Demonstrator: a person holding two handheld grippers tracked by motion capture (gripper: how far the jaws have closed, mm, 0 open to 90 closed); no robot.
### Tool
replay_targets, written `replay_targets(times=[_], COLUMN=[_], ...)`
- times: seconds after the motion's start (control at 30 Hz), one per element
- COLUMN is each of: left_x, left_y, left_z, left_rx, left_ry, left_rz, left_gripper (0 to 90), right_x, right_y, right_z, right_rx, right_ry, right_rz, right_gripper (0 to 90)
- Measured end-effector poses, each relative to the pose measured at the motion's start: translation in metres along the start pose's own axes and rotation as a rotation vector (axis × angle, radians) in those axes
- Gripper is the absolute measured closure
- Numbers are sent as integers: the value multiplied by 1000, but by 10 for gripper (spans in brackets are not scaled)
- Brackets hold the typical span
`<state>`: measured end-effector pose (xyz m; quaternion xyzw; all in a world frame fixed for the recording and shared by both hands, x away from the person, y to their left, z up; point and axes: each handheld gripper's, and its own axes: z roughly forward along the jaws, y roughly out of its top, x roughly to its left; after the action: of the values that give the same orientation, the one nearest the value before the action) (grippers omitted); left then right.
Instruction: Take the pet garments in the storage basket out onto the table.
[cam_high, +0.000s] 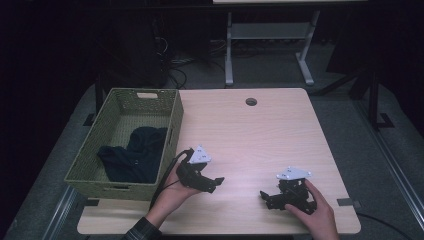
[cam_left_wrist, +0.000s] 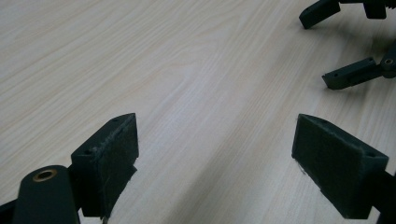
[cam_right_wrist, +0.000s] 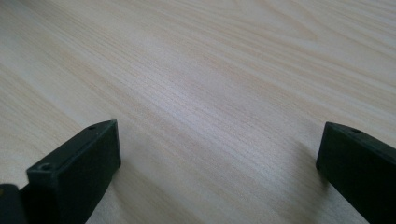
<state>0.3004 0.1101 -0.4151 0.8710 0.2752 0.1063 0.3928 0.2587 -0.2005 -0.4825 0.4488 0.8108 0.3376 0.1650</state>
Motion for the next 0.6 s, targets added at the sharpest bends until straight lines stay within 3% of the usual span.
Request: replay_targets(times=[0.6], left_x=[7], left_y=[15], left_z=[-12], left_rx=[-24], left_ry=[0], left_rz=[-16], left_gripper=[142], right_x=[0], right_y=[0], right_z=[0], right_rx=[-1], right_ry=[0], right_rz=[-3], right_gripper=[0])
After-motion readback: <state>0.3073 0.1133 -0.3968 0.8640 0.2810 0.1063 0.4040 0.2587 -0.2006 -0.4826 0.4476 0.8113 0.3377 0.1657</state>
